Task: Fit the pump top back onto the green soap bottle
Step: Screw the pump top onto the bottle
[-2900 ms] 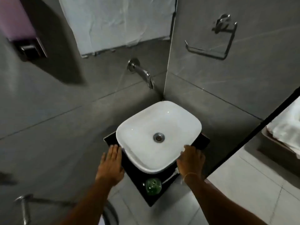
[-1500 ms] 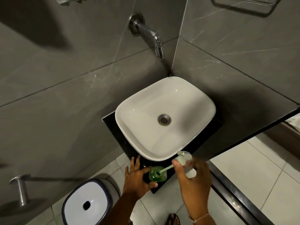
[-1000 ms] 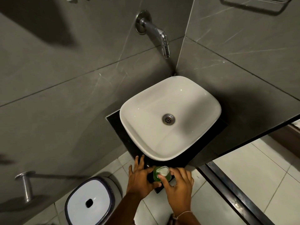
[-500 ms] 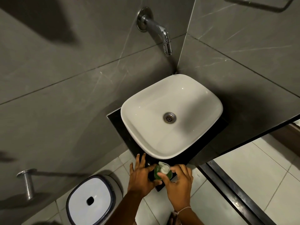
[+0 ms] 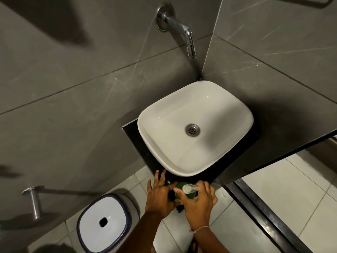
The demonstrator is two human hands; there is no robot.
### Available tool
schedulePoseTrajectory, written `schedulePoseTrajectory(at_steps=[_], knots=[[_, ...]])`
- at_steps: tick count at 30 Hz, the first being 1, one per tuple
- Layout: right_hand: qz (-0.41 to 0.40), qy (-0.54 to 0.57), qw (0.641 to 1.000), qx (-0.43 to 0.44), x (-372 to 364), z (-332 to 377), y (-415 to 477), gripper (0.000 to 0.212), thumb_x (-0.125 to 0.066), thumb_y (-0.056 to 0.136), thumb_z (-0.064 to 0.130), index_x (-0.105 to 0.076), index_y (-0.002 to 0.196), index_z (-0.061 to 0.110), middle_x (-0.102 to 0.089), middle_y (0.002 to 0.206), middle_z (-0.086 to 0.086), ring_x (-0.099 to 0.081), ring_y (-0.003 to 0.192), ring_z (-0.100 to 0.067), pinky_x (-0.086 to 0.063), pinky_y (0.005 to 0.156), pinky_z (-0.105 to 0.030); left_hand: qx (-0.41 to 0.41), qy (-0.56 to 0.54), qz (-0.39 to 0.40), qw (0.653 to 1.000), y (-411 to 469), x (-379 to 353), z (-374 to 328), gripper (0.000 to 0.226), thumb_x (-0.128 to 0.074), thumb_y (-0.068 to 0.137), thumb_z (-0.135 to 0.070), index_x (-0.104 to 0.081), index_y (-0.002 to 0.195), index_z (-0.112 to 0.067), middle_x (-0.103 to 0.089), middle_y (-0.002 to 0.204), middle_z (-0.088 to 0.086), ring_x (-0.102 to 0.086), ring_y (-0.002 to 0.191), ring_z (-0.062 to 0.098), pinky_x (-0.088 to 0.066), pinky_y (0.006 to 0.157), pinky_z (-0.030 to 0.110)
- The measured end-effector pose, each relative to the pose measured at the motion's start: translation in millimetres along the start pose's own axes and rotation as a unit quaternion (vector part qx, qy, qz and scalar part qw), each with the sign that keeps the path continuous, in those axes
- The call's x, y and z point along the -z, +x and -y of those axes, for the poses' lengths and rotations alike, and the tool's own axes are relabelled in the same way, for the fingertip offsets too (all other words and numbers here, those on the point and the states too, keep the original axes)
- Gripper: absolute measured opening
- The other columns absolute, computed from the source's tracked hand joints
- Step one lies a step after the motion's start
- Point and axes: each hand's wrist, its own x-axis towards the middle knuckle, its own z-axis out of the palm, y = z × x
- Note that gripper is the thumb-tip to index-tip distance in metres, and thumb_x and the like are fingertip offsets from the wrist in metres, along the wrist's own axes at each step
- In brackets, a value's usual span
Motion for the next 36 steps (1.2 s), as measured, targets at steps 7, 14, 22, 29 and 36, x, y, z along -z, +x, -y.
schedulePoseTrajectory(at_steps=[7,14,22,29,36], knots=[[0.032,0.042,0.998,0.026,3,-13,-9,0.044,-0.066,0.061,0.07,-0.06,0.101,0.053,-0.053,0.11,0.017,-0.04,0.116,-0.012,-0.023,0.093,-0.036,-0.005,-0.009,-0.008,1.0,0,0,1,0.062,-0.065,0.072,-0.06,-0.051,0.13,-0.043,-0.001,0.164,-0.001,0.013,0.149,0.025,0.0,0.12,0.056],[0.02,0.024,0.999,-0.009,1,1,-4,0.06,-0.059,0.05,0.082,-0.055,0.088,0.035,-0.054,0.1,0.012,-0.044,0.112,-0.017,-0.033,0.093,-0.045,-0.005,-0.007,-0.009,1.0,-1,0,0,0.057,-0.068,0.072,-0.054,-0.054,0.125,-0.042,-0.003,0.164,-0.001,0.011,0.149,0.026,-0.005,0.12,0.058],[0.028,0.021,0.999,-0.012,3,0,0,0.044,-0.086,0.052,0.047,-0.055,0.077,0.03,-0.056,0.094,0.009,-0.047,0.109,-0.021,-0.032,0.092,-0.044,-0.004,-0.002,0.001,1.0,-2,3,-2,0.065,-0.067,0.073,-0.06,-0.048,0.133,-0.042,0.0,0.164,0.0,0.013,0.149,0.025,0.0,0.12,0.056],[0.04,0.022,0.997,0.06,9,-10,-3,0.048,-0.061,0.063,0.07,-0.065,0.102,0.041,-0.052,0.114,0.02,-0.04,0.126,-0.018,-0.028,0.101,-0.047,-0.007,-0.008,0.0,1.0,-3,3,-2,0.066,-0.068,0.072,-0.058,-0.048,0.133,-0.042,0.0,0.164,-0.001,0.013,0.149,0.025,0.001,0.12,0.055],[-0.002,0.0,1.0,-0.018,0,6,-3,0.062,-0.062,0.048,0.083,-0.053,0.082,0.031,-0.055,0.102,0.008,-0.044,0.113,-0.022,-0.034,0.093,-0.052,0.0,-0.008,-0.012,1.0,-3,0,-2,0.056,-0.069,0.074,-0.05,-0.053,0.127,-0.042,-0.004,0.164,0.0,0.011,0.149,0.025,-0.003,0.12,0.057]])
